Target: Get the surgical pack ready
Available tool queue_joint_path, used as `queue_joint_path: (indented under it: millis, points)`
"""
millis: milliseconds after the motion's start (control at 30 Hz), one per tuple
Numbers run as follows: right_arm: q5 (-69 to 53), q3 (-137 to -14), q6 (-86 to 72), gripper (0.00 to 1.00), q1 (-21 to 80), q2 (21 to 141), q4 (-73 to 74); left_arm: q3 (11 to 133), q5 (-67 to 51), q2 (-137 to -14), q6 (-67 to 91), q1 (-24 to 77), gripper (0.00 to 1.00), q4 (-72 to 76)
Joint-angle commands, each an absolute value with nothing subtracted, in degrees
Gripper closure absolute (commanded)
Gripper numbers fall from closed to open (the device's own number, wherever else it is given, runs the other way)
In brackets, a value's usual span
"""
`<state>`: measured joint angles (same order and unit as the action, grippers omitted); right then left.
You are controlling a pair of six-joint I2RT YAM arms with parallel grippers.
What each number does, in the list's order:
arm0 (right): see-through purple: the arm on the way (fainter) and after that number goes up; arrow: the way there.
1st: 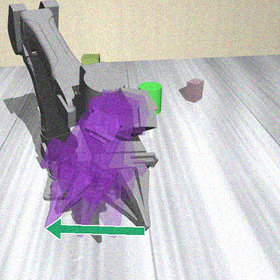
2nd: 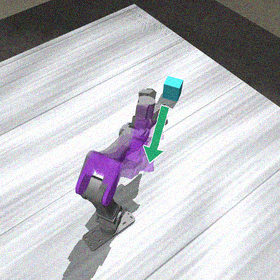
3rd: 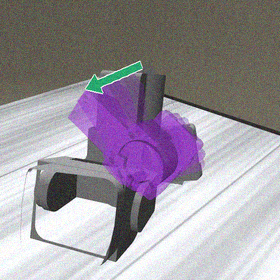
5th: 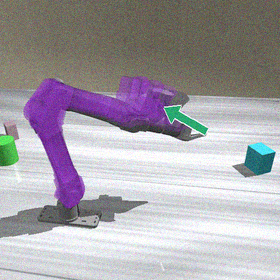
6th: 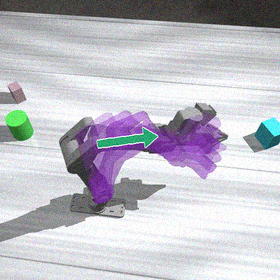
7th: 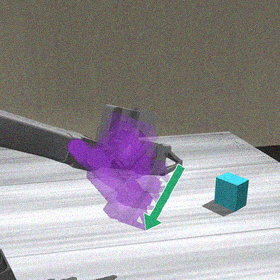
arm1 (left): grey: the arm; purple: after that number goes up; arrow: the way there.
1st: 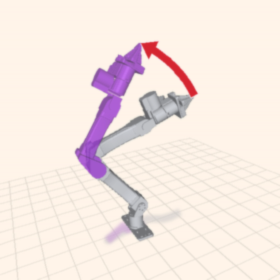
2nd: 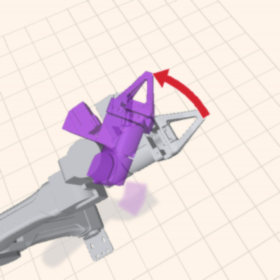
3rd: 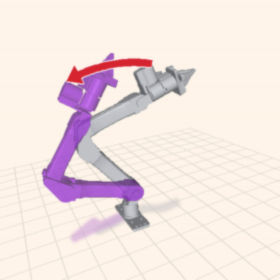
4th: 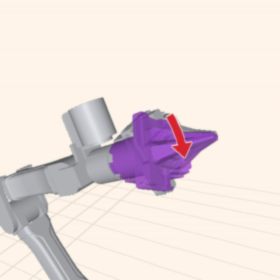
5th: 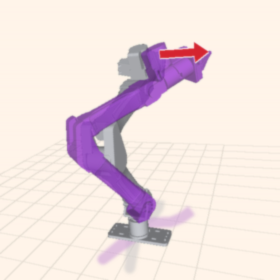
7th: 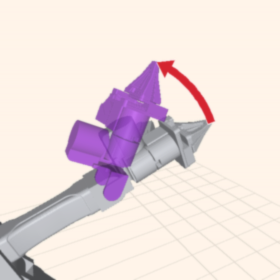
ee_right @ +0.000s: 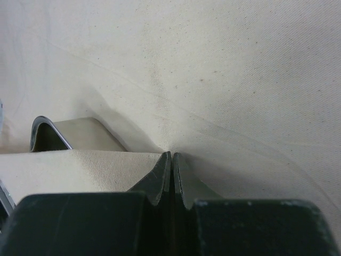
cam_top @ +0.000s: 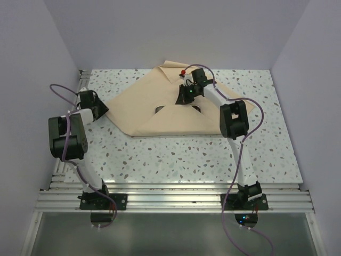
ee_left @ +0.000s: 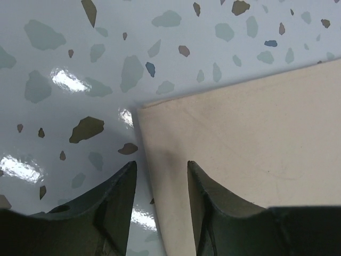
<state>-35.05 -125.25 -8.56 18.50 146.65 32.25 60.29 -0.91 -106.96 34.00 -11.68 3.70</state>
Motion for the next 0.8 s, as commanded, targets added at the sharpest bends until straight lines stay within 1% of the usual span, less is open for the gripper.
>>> queue_joint_path:
  millis: [0,100,200,233,267,367,567,733,767]
  points:
    - [-35.15,-124.81,-8.96,1.00,18.37,148.36,33.05,63.37,2.10,-108.54,35.07,-12.48,0.54,5.80]
    - [-35.68,-124.89,-9.58,1.00,18.37,148.45,32.61,64.07,3.33,-109.95,34.89,-12.39,0.57,5.89]
    - [-35.86,-124.98,-9.67,1.00,18.37,148.36,32.43,65.21,5.36,-110.74,34.37,-12.48,0.70,5.54]
    - [-36.03,-124.98,-9.67,1.00,18.37,148.27,32.43,66.08,5.54,-111.44,34.28,-12.48,0.74,5.36]
    - [-36.12,-124.89,-9.67,1.00,18.37,148.45,32.43,66.44,5.45,-111.79,34.28,-12.48,0.84,5.27]
    - [-36.21,-124.80,-9.67,1.00,18.37,148.62,32.43,67.67,4.83,-112.94,33.93,-12.48,1.00,5.27]
    - [-36.30,-124.54,-9.75,1.00,18.37,148.97,32.43,65.22,7.20,-109.70,32.44,-12.22,1.00,6.59]
    - [-36.21,-124.37,-9.84,1.00,18.37,148.97,32.34,62.32,13.35,-102.76,28.92,-7.83,1.00,8.96]
    - [-36.30,-124.37,-9.84,1.00,18.37,149.06,32.34,61.79,16.58,-101.53,27.09,-6.52,1.00,10.36]
